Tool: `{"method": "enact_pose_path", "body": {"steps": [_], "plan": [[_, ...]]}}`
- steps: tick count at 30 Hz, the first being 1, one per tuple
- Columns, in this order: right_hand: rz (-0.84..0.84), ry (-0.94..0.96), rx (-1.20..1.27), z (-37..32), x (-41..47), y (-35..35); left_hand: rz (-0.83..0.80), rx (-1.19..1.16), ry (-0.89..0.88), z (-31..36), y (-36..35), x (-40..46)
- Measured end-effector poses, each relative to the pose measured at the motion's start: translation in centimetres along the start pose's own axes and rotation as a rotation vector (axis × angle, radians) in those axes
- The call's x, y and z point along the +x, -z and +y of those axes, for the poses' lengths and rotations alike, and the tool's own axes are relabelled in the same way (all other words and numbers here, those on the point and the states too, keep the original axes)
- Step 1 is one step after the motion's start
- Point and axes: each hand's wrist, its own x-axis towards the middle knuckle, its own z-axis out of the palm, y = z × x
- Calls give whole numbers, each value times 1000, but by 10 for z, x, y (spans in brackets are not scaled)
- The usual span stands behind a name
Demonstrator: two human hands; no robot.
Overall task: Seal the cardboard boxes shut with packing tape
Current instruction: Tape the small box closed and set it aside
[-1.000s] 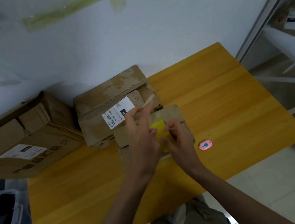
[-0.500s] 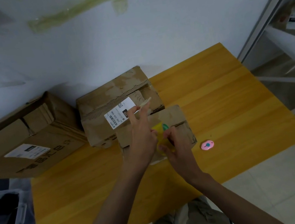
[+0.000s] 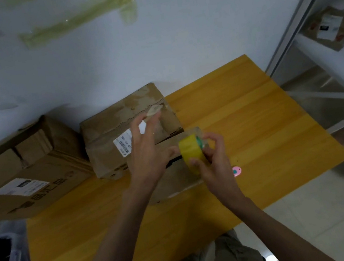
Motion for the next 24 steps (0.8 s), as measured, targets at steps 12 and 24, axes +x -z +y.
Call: {"method": "enact_pose_path", "body": {"steps": [12,24], "plan": [[251,-667,-761,153,36,119,-376,-654,196,44,-1,-4],[255,-514,229,29,49,55,-380,-701,215,30,-10,-2]]}}
